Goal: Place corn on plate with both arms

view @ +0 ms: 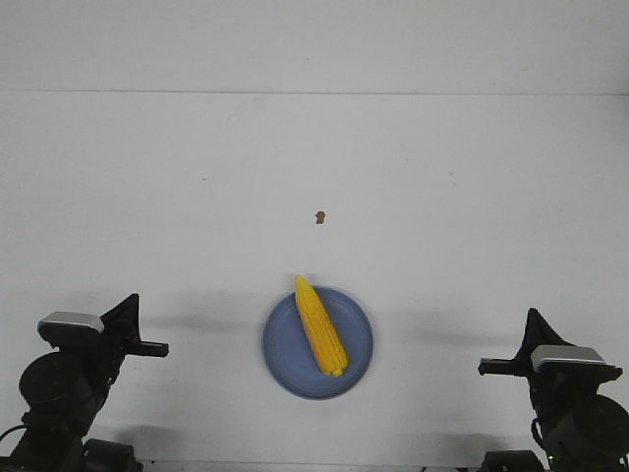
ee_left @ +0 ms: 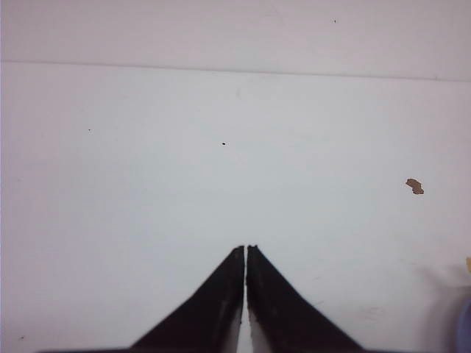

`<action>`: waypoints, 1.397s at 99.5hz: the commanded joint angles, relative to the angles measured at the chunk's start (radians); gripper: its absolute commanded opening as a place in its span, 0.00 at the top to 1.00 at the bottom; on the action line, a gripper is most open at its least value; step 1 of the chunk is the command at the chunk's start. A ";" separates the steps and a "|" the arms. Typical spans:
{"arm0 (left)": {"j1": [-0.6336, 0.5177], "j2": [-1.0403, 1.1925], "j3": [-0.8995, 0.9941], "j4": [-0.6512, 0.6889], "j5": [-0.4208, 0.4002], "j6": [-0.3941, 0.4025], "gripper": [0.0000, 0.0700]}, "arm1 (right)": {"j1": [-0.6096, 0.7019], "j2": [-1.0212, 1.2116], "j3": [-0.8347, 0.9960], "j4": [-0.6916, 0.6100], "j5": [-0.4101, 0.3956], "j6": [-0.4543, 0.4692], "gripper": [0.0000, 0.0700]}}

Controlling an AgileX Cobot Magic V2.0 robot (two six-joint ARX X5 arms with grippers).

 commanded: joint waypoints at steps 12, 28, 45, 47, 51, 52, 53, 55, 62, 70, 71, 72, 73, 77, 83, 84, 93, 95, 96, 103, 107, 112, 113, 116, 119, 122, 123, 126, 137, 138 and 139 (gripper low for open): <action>0.000 0.003 0.013 0.013 -0.002 -0.003 0.98 | 0.001 0.000 0.008 0.010 0.003 -0.011 1.00; 0.000 -0.021 0.009 0.033 -0.003 0.029 0.98 | 0.001 0.000 0.008 0.010 0.003 -0.011 1.00; 0.004 -0.106 -0.081 0.191 -0.003 0.083 0.98 | 0.001 0.000 0.008 0.010 0.003 -0.011 1.00; 0.005 -0.119 -0.097 0.210 -0.003 0.089 0.98 | 0.001 0.000 0.008 0.010 0.003 -0.011 1.00; 0.008 -0.145 -0.129 0.244 -0.003 0.101 0.98 | 0.001 0.000 0.008 0.010 0.003 -0.011 1.00; 0.009 -0.152 -0.137 0.251 -0.003 0.105 0.98 | 0.001 0.000 0.008 0.010 0.003 -0.011 1.00; 0.010 -0.159 -0.145 0.256 -0.003 0.109 0.98 | 0.001 0.000 0.008 0.010 0.003 -0.011 1.00; 0.011 -0.173 -0.160 0.265 -0.003 0.113 0.98 | 0.001 0.000 0.008 0.010 0.003 -0.011 1.00; 0.019 -0.220 -0.215 0.295 -0.003 0.114 0.98 | 0.001 0.000 0.008 0.010 0.003 -0.011 1.00; 0.025 -0.276 -0.274 0.309 -0.003 0.114 0.98 | 0.001 0.000 0.008 0.010 0.003 -0.011 1.00; 0.025 -0.282 -0.280 0.309 -0.003 0.114 0.98 | 0.001 0.000 0.008 0.010 0.003 -0.011 1.00; 0.025 -0.289 -0.287 0.309 -0.003 0.114 0.98 | 0.001 0.000 0.008 0.010 0.003 -0.011 1.00; 0.025 -0.295 -0.294 0.309 -0.003 0.114 0.98 | 0.001 0.000 0.008 0.010 0.003 -0.011 1.00; 0.025 -0.319 -0.319 0.309 -0.003 0.114 0.98 | 0.001 0.000 0.008 0.010 0.003 -0.011 1.00; 0.025 -0.345 -0.353 0.312 -0.003 0.114 0.98 | 0.001 0.000 0.008 0.010 0.003 -0.011 1.00; 0.025 -0.342 -0.358 0.312 -0.003 0.114 0.98 | 0.001 0.000 0.008 0.010 0.003 -0.011 1.00; 0.025 -0.343 -0.381 0.310 -0.003 0.113 0.98 | 0.001 0.000 0.008 0.010 0.003 -0.011 1.00; 0.025 -0.343 -0.386 0.311 -0.003 0.113 0.98 | 0.001 0.000 0.008 0.010 0.003 -0.011 1.00; 0.025 -0.343 -0.388 0.313 -0.003 0.113 0.98 | 0.001 0.000 0.008 0.010 0.003 -0.011 1.00; 0.025 -0.343 -0.411 0.349 -0.003 0.111 0.98 | 0.001 0.000 0.008 0.010 0.003 -0.011 1.00; 0.025 -0.343 -0.425 0.372 -0.003 0.114 0.98 | 0.001 0.000 0.008 0.010 0.003 -0.011 1.00; 0.025 -0.343 -0.439 0.391 -0.003 0.113 0.98 | 0.001 0.000 0.008 0.010 0.003 -0.011 1.00; 0.025 -0.343 -0.441 0.394 -0.003 0.113 0.98 | 0.001 0.000 0.008 0.010 0.003 -0.011 1.00; 0.025 -0.343 -0.449 0.405 -0.003 0.113 0.98 | 0.001 0.000 0.008 0.010 0.003 -0.011 1.00; 0.025 -0.343 -0.458 0.417 -0.003 0.114 0.98 | 0.001 0.000 0.008 0.010 0.003 -0.011 1.00; 0.025 -0.343 -0.466 0.430 -0.003 0.114 0.98 | 0.001 0.000 0.008 0.010 0.003 -0.011 1.00; 0.025 -0.343 -0.470 0.435 -0.003 0.114 0.98 | 0.001 0.000 0.008 0.010 0.003 -0.011 1.00; 0.025 -0.343 -0.480 0.452 -0.003 0.114 0.98 | 0.001 0.000 0.008 0.010 0.003 -0.011 1.00; 0.025 -0.343 -0.517 0.511 -0.003 0.114 0.98 | 0.001 0.000 0.008 0.010 0.003 -0.011 1.00; 0.025 -0.343 -0.520 0.515 -0.003 0.114 0.98 | 0.001 0.000 0.008 0.010 0.003 -0.011 1.00; 0.025 -0.343 -0.522 0.519 -0.003 0.114 0.98 | 0.001 0.000 0.008 0.010 0.003 -0.011 1.00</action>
